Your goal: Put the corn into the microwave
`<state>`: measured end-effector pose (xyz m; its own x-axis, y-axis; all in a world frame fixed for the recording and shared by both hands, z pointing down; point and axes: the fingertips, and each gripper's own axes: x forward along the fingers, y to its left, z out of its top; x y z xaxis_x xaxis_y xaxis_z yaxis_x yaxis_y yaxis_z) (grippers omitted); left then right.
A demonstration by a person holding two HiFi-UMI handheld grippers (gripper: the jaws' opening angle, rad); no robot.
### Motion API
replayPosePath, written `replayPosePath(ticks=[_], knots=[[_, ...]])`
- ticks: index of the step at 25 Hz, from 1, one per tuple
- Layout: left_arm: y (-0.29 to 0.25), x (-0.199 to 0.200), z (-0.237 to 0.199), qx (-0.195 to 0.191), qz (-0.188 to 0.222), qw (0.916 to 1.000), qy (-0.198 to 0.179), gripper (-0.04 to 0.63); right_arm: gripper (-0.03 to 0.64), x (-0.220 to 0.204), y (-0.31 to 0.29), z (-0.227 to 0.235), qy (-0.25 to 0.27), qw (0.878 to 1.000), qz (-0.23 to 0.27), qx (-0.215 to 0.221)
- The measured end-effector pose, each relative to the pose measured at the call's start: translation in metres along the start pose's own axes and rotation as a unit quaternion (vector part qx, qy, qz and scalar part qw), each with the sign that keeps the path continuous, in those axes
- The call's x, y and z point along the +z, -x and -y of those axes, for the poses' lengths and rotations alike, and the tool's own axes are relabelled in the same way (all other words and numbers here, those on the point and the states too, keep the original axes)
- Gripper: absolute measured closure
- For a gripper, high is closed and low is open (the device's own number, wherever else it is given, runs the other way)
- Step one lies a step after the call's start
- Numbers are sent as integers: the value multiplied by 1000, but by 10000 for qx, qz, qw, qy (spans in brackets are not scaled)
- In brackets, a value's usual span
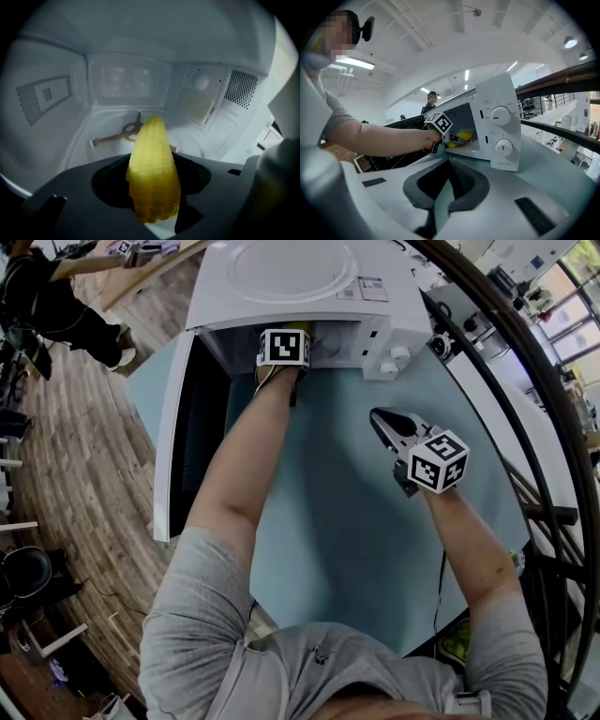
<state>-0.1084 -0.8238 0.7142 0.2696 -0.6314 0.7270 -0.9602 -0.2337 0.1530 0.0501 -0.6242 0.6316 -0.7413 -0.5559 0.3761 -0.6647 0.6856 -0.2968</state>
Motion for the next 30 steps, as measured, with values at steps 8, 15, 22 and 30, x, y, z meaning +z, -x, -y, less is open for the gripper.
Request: replayPosePath(ticks=[8,15,22,30], knots=[[0,0,-5,257,63,9996,-101,331,598,3,-2,5,60,10000,8,-44],[6,1,-3,397,280,9986,-203,297,598,0,0,0,26,10000,-19,-40],[10,-7,-7,439,371,9983,-88,291,599,-2,9,2,61,9999,-75,-132],[19,-13,-11,523,447,9976,35,288,598,-1,20,-5,36,9998,-90,-180]])
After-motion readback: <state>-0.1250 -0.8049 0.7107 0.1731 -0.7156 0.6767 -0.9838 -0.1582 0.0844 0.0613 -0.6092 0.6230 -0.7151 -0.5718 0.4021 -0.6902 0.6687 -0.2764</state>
